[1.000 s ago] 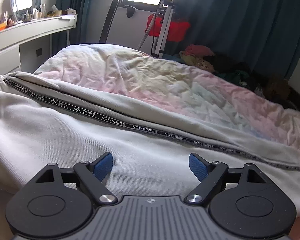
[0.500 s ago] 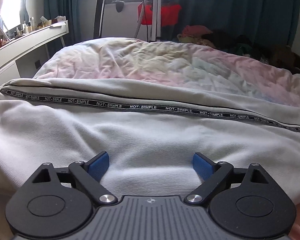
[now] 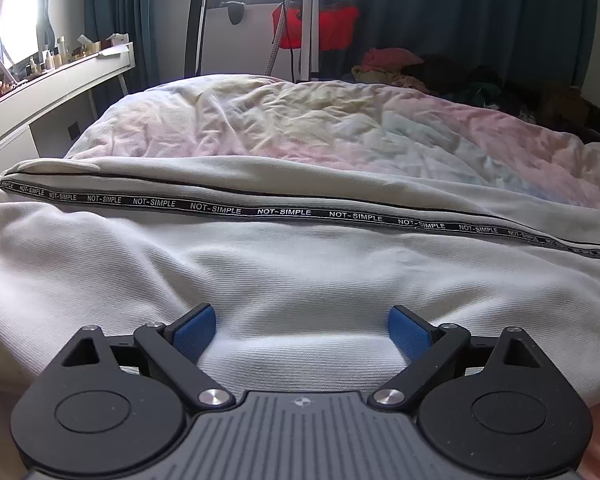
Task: Fold clothes
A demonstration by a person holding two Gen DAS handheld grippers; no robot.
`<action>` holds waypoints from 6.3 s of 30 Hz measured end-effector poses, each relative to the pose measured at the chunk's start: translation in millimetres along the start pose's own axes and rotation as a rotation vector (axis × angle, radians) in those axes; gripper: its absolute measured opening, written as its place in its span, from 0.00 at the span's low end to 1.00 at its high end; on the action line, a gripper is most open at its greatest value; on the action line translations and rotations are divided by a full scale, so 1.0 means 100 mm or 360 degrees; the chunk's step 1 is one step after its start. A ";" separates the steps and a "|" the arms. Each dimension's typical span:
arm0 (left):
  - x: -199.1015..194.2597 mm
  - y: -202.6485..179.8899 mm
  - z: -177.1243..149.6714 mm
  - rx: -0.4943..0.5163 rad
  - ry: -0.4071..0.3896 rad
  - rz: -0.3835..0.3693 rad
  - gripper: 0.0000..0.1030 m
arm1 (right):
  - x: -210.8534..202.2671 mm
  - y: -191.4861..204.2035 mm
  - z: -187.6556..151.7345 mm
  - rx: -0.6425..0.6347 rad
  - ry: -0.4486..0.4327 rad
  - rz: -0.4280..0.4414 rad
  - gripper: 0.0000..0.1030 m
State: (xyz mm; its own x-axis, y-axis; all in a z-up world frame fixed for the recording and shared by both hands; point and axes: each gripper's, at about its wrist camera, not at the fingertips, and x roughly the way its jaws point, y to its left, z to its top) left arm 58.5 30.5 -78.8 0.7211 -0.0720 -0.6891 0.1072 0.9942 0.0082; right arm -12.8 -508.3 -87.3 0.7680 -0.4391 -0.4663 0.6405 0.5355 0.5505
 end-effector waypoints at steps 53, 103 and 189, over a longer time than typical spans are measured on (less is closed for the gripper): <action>-0.62 0.38 0.19 -0.0286 -0.0314 -0.0502 0.82 | -1.30 2.21 -2.00 -0.1015 0.0737 0.0708 0.81; -0.49 0.23 -0.11 -0.0299 -0.0010 -0.0672 0.22 | -0.20 3.62 -2.70 -0.1472 0.0794 0.0652 0.14; -0.38 2.61 -0.23 -0.1749 0.0171 0.0088 0.87 | -1.78 1.75 -1.80 -0.1135 0.0481 0.0476 0.68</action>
State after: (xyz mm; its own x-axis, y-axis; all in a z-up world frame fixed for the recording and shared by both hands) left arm 42.9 295.0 -67.3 0.6372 -0.0711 -0.7674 -0.6282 0.5289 -0.5706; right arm -39.1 -206.3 -32.4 0.8047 -0.0476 -0.5918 0.1729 0.9724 0.1569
